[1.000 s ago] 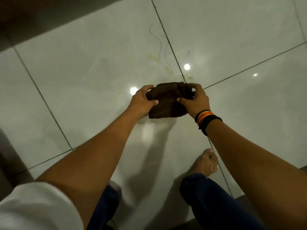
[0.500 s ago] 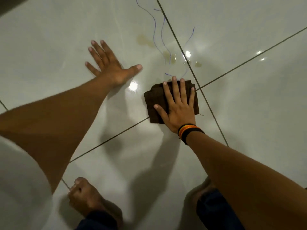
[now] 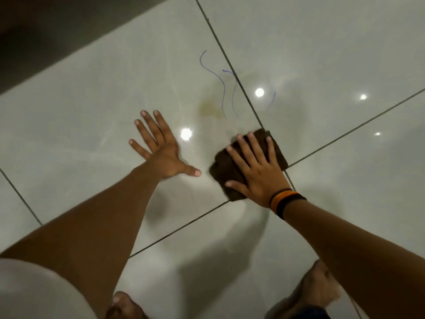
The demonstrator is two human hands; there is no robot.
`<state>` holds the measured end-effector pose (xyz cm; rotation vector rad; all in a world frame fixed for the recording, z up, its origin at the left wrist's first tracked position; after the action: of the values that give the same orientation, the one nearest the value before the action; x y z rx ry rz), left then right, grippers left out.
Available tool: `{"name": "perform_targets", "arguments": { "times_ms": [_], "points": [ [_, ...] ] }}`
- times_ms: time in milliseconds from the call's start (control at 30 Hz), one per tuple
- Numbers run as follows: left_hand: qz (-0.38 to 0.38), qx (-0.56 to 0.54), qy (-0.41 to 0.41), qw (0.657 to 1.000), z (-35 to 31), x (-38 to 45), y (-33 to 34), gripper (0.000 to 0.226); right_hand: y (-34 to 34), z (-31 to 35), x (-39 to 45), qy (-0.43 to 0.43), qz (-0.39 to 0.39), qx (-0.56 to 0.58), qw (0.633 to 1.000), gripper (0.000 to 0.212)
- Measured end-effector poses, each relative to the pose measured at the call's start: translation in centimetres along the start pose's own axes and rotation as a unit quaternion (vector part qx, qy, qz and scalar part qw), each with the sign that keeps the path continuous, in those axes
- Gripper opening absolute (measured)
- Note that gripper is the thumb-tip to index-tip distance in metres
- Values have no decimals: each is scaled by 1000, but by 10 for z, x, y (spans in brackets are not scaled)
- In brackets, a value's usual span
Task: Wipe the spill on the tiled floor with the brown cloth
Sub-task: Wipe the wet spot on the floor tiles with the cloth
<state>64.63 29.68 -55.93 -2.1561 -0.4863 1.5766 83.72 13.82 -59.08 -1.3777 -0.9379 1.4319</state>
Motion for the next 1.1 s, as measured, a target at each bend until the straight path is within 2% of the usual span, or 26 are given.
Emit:
{"name": "perform_targets", "arguments": {
  "times_ms": [33,67,133,233,300,367,433,500,567,633,733,800,833,900,967,1000,1033,1100],
  "points": [
    [4,-2,-1,1000,0,0,-1,187,-1,-16,-8,-19,11,-5,1000,84],
    [4,-2,-1,1000,0,0,-1,187,-5,-35,-8,-2,13,-4,1000,82],
    [-1,3,-1,1000,3,4,1,188,-12,-67,13,115,2,12,993,82],
    [-11,9,-3,1000,7,10,6,191,-28,-74,79,322,-50,50,944,89],
    [-14,20,-4,1000,9,13,8,191,-36,-47,117,367,-73,61,926,91],
    [-18,25,-11,999,9,12,6,192,-35,-11,129,284,-81,36,955,88],
    [-16,11,-14,1000,5,10,3,192,-29,15,103,97,-58,6,994,84],
    [-6,4,-11,1000,2,7,1,191,-22,6,64,-28,-22,-14,999,79],
    [-1,4,-12,1000,3,5,-2,190,-24,-25,48,-21,-5,-15,1000,75],
    [0,7,-9,1000,5,6,0,190,-28,-54,62,98,-15,7,995,75],
    [-6,4,-2,1000,6,7,2,189,-43,-53,123,324,-69,65,941,80],
    [-7,11,2,1000,8,9,3,188,-50,-27,160,362,-76,75,926,82],
    [-8,15,2,1000,8,9,3,187,-51,-12,170,320,-75,62,942,82],
    [-9,14,2,1000,7,9,1,186,-49,15,165,135,-61,11,989,79],
    [-4,7,5,1000,5,7,1,186,-45,17,134,-50,-34,-27,998,76],
    [-1,5,4,1000,5,6,0,186,-44,7,123,-90,-15,-39,995,75],
    [2,4,1,1000,5,6,0,186,-45,-6,119,-89,-8,-41,995,74],
    [4,3,-5,1000,7,8,0,185,-49,-28,130,7,-13,-14,1000,74]
  ]
}}
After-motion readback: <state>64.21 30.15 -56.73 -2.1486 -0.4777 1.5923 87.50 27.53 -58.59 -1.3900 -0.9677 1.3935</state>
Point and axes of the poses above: each hand's wrist, its own x-axis towards the middle knuckle, its own y-axis out of the palm, z = x × y, the point moved 5 cm from there along x, towards the middle knuckle, and after that the axes turned 6 degrees about y, right-handed, at the moved point
